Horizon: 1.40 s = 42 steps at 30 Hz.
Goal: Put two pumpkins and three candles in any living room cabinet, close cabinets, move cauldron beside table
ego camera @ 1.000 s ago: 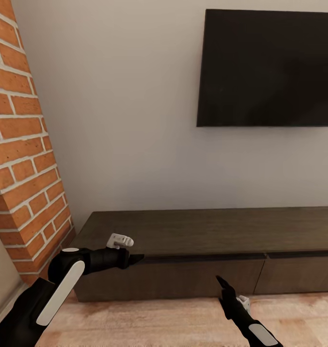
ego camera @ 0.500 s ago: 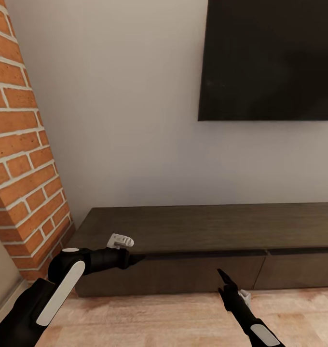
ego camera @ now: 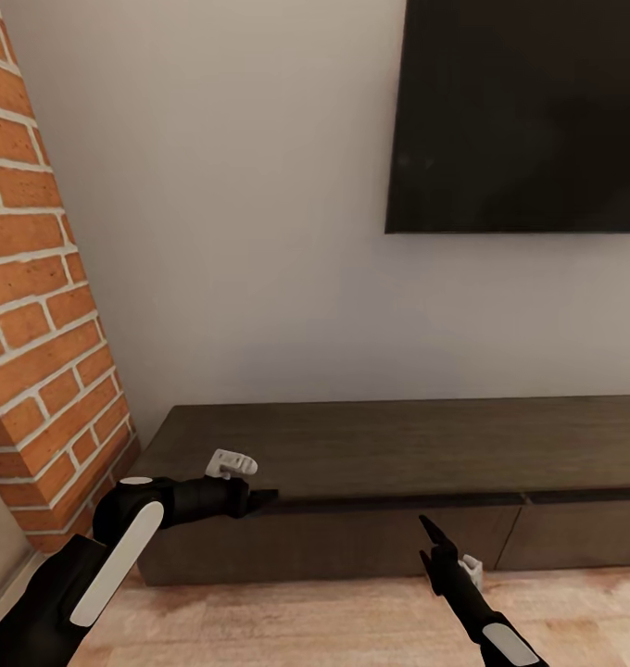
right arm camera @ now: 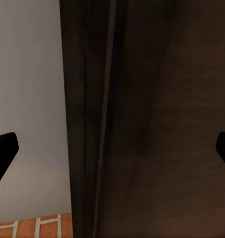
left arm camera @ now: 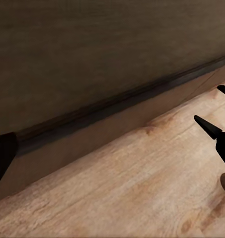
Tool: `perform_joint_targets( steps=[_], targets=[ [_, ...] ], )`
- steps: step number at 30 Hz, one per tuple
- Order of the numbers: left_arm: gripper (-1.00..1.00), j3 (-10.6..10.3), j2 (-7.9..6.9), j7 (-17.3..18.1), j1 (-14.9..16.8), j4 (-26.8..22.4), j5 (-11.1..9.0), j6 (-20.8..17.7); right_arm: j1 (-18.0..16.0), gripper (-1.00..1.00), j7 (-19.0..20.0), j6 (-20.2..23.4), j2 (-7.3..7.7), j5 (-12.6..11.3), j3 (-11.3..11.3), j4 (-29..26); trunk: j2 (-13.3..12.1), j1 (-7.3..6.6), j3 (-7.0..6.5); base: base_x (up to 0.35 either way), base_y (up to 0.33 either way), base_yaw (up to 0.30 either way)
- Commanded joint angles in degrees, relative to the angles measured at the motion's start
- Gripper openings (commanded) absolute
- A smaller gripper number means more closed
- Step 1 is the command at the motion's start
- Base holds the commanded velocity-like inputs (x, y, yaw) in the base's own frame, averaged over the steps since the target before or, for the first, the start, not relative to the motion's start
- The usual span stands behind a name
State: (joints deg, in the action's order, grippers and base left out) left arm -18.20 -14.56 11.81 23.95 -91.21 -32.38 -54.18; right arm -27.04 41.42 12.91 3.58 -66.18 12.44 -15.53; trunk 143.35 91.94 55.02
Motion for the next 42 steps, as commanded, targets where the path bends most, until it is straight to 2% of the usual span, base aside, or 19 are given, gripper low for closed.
perform_joint_targets(
  steps=[1,19,42],
  targets=[
    [1.0,0.0,-0.03,0.4,0.0,0.0,0.4,-0.1,0.0,1.0,0.1,0.5,0.01,-0.5,0.1,0.0,0.0,-0.01,0.06,0.072,0.003,0.0],
    [1.0,0.0,-0.03,0.4,0.0,0.0,0.4,-0.1,0.0,1.0,0.2,0.5,0.02,-0.5,0.1,0.1,0.0,-0.01,0.06,0.101,0.0,0.0],
    [1.0,0.0,-0.03,0.4,0.0,0.0,0.4,0.0,0.0,1.0,0.2,0.6,0.02,-0.5,0.1,0.1,0.0,-0.01,0.06,0.03,0.0,0.0]
  ],
)
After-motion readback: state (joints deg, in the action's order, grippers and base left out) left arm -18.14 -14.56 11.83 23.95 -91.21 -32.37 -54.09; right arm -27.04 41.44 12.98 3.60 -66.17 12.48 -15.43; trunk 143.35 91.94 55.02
